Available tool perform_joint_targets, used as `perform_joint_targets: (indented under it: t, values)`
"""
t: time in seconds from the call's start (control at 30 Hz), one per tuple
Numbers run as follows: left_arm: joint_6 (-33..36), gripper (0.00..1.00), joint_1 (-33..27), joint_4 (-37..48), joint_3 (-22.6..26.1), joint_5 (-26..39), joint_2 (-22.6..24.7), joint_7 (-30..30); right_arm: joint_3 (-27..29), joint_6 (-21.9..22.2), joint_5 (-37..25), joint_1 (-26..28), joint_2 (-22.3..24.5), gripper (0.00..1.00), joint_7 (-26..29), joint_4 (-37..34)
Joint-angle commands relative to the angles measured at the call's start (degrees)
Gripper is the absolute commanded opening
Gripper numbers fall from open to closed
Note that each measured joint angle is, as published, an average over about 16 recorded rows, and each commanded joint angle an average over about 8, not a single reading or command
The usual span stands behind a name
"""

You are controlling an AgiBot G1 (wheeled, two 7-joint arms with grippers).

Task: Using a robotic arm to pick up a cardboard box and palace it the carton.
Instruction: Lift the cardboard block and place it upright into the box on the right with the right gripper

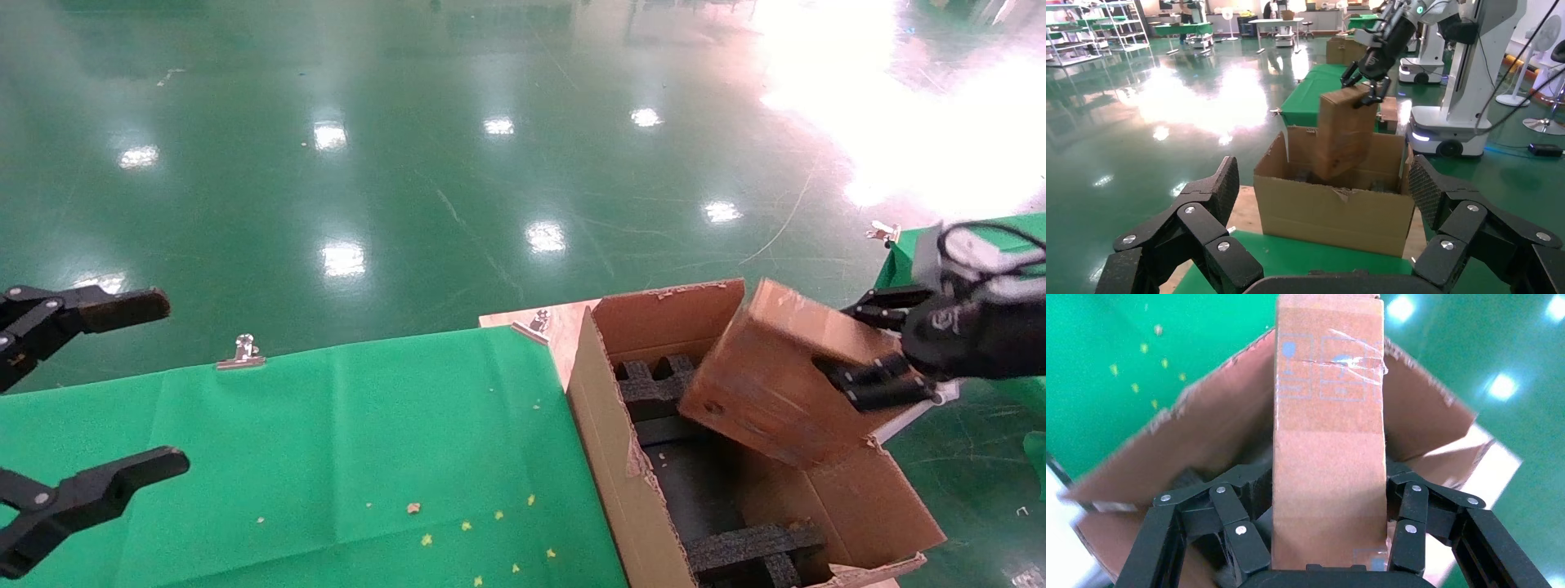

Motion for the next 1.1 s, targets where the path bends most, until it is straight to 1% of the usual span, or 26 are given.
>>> perform_joint_targets:
  t: [0.03,0.2,0.37,0.5,0.57,0.67,0.8,0.87,0.97,1.1]
  values:
    - [0.0,1.00,0.0,0.0,0.0,0.0,0.0,0.0,0.0,1.3,2.1,-1.6,0.0,0.00,4.4,-0.9]
    - [0.0,1.00,0.0,0.0,0.0,0.0,0.0,0.0,-0.9,6.7,2.2,-3.8,1.3,0.00,13.0,2.5]
    - [0.0,1.00,0.0,0.0,0.0,0.0,0.0,0.0,-2.4,13.1,0.2,-5.1,3.5,0.00,22.5,9.0]
    - [0.0,1.00,0.0,0.0,0.0,0.0,0.0,0.0,-3.4,17.3,-0.6,-6.1,5.3,0.00,29.6,13.5]
    - [0.0,1.00,0.0,0.0,0.0,0.0,0.0,0.0,-3.7,18.6,-0.7,-6.4,5.8,0.00,31.5,14.8]
    - [0.0,1.00,0.0,0.0,0.0,0.0,0.0,0.0,-3.9,19.4,-0.7,-6.7,6.1,0.00,32.5,15.5]
    - [0.0,1.00,0.0,0.0,0.0,0.0,0.0,0.0,-3.8,19.1,-0.7,-6.6,6.0,0.00,32.0,15.1]
    - [0.0,1.00,0.0,0.0,0.0,0.0,0.0,0.0,-3.9,19.3,-0.6,-6.7,5.7,0.00,32.8,14.5]
    - [0.0,1.00,0.0,0.0,0.0,0.0,0.0,0.0,-4.4,20.8,-1.1,-7.1,5.3,0.00,35.7,14.0]
    - [0.0,1.00,0.0,0.0,0.0,0.0,0.0,0.0,-5.5,24.1,-3.4,-7.7,4.9,0.00,41.6,14.7]
